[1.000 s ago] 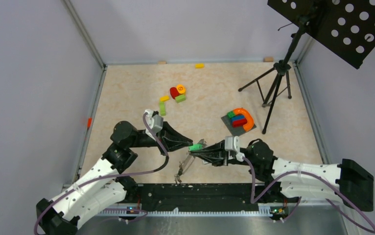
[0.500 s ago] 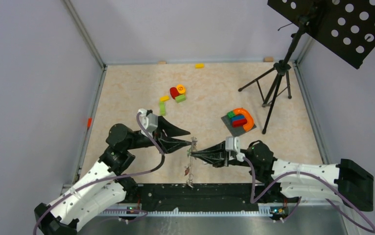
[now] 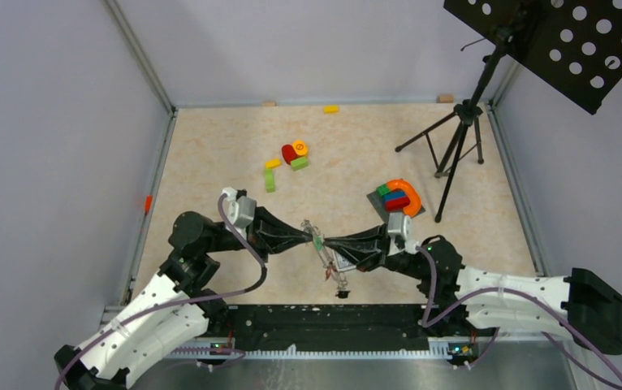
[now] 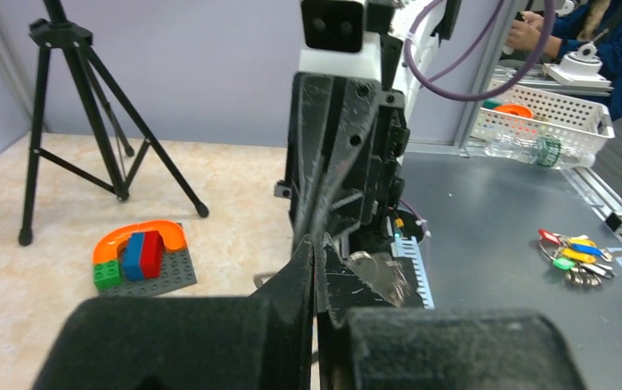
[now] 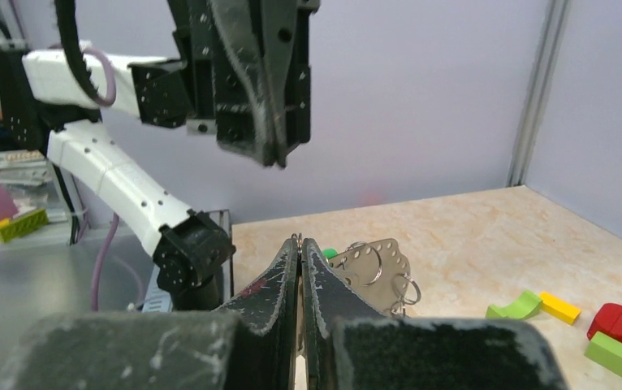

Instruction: Remove the keys from the keyring

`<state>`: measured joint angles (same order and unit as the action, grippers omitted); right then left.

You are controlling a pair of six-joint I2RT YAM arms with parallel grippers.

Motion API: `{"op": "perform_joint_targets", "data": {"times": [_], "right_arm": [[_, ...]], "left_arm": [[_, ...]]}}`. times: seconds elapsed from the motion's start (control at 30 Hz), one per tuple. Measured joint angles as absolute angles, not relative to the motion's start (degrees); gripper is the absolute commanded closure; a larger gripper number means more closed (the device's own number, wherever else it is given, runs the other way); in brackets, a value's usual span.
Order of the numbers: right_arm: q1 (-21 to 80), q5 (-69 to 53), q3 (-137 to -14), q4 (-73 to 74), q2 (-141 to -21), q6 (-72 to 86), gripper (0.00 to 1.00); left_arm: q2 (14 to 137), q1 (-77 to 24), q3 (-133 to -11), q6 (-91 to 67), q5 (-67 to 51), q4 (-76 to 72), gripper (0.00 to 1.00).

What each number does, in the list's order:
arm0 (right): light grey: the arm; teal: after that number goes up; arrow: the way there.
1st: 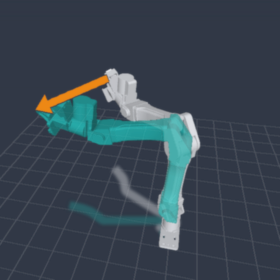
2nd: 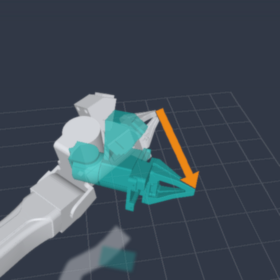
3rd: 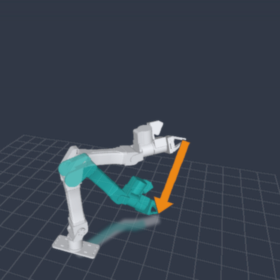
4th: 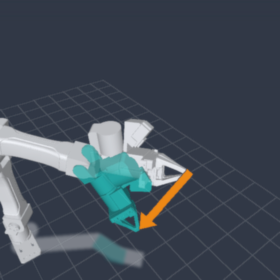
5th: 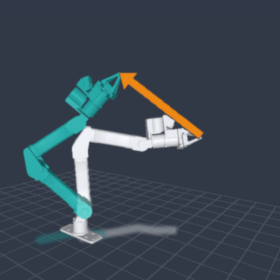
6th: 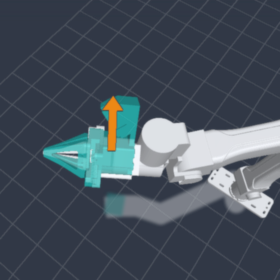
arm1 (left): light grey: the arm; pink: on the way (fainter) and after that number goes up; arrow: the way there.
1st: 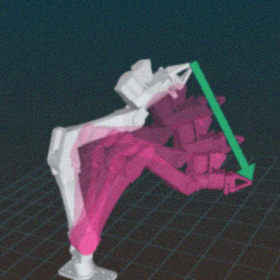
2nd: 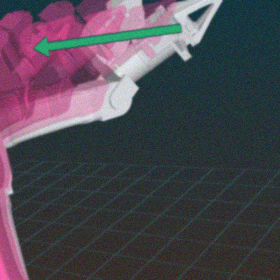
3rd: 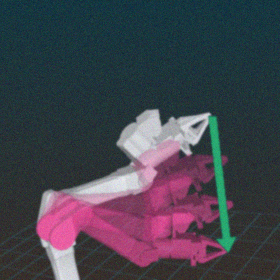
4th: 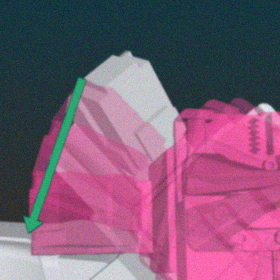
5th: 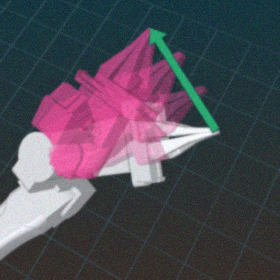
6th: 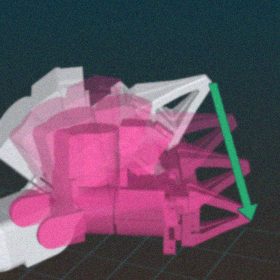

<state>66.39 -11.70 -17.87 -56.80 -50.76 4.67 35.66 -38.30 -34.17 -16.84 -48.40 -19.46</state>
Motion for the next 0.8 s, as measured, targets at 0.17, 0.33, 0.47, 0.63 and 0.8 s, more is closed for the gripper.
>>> {"op": "perform_joint_targets", "data": {"times": [0.17,0.33,0.47,0.63,0.8], "right_arm": [[66.37,-7.77,-17.72,-59.48,-50.63,7.81,1.0],[66.37,-5.43,-17.58,-61.67,-50.63,9.67,1.0],[66.37,-4.27,-17.58,-62.83,-50.85,10.66,1.0],[66.39,-3.86,-17.58,-64.47,-51.77,11.35,1.0],[66.39,-3.73,-17.58,-65.17,-52.42,11.81,1.0]], "left_arm": [[36.69,-38.35,-32.38,-18.31,-51.57,-21.08,1.0],[38.3,-38.98,-31.64,-19.49,-52.97,-22.33,1.0],[38.7,-39.92,-31.38,-19.88,-53.3,-23.03,1.0],[39.64,-41.76,-31.07,-20.49,-53.32,-24.69,1.0],[41.54,-45.25,-30.52,-20.32,-52.16,-25.34,1.0]]}}
